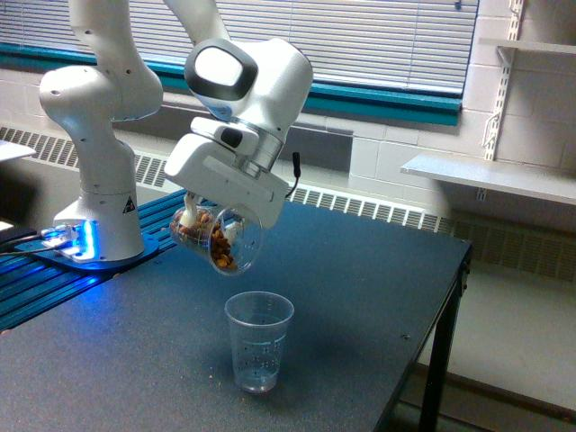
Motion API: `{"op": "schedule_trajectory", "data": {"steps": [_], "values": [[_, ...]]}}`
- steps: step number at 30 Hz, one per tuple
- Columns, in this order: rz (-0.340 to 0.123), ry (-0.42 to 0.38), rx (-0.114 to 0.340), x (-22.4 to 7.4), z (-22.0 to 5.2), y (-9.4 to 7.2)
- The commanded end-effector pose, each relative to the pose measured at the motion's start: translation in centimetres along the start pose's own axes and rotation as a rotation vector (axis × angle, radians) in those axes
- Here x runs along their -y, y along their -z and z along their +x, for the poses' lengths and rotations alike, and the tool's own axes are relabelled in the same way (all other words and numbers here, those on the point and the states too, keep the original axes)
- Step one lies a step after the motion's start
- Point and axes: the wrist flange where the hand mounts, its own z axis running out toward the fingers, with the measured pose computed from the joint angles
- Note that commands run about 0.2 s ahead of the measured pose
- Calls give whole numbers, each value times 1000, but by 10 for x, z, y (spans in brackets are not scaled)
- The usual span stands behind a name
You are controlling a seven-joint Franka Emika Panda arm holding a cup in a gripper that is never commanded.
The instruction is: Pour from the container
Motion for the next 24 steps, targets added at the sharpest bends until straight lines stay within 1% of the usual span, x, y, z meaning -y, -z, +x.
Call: {"op": "schedule_trajectory", "data": {"steps": [1, 4, 14, 24], "values": [[-18, -1, 7, 8, -2, 4], [-26, 2, 14, 10, -3, 3], [-52, 32, 14, 16, -6, 4], [-92, 18, 29, 25, -9, 5]]}}
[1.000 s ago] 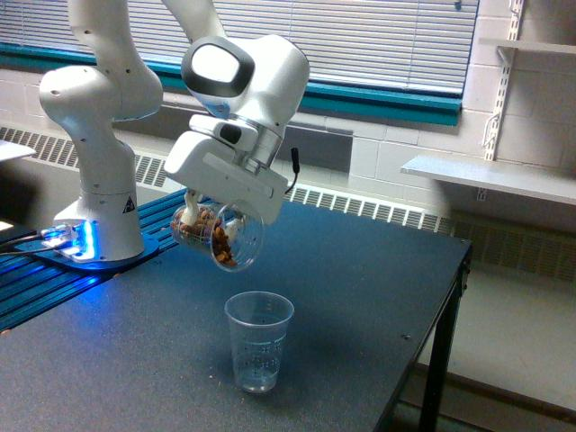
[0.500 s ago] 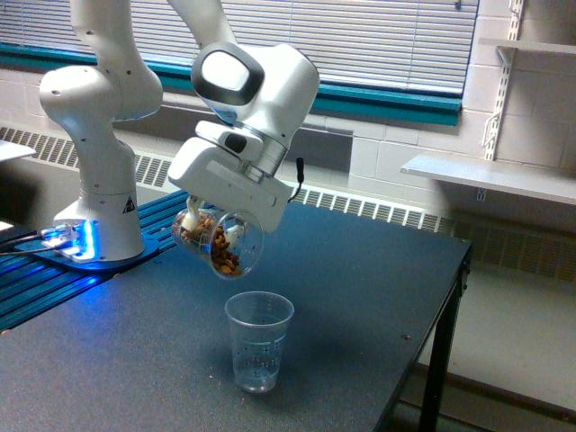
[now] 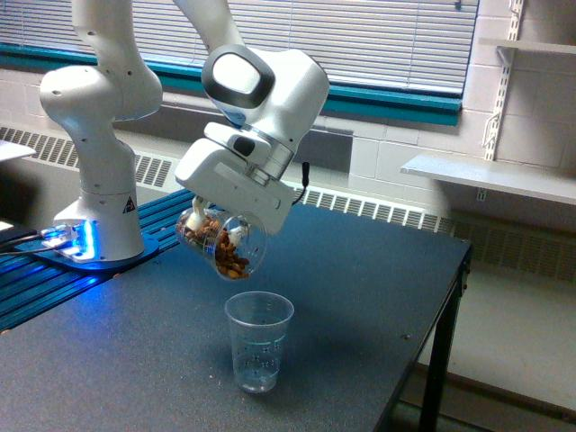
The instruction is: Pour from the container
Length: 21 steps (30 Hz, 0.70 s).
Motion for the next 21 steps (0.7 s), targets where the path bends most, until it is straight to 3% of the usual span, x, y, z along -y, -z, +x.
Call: {"op": "schedule_trajectory", "data": {"steps": [1, 21], "values": [[-18, -2, 3, 9, -1, 6], [-69, 6, 13, 26, -2, 7]]}}
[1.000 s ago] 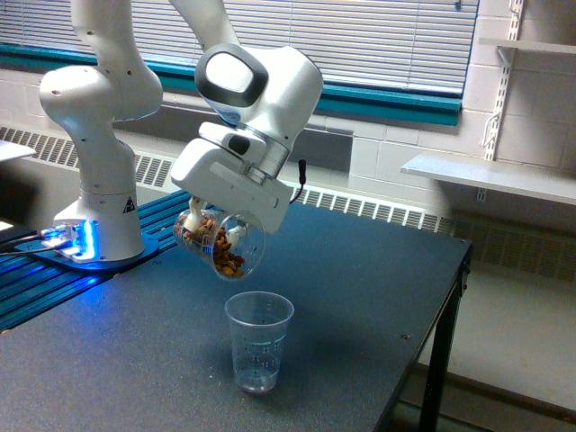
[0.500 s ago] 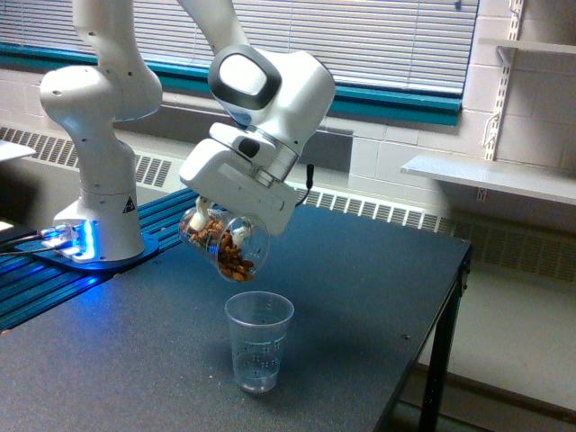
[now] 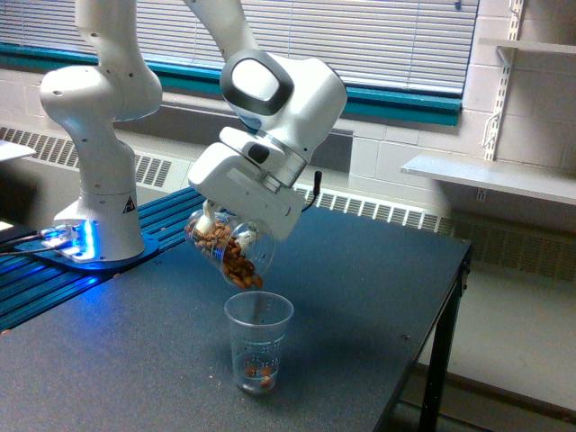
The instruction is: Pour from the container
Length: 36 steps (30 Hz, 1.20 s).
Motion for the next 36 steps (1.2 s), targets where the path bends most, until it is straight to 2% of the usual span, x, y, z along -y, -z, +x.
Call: {"op": "schedule_trajectory", "data": {"steps": [1, 28, 36], "values": [[-11, -4, -1, 7, -1, 7], [-92, -1, 5, 16, -4, 10], [-103, -2, 12, 17, -4, 11]]}}
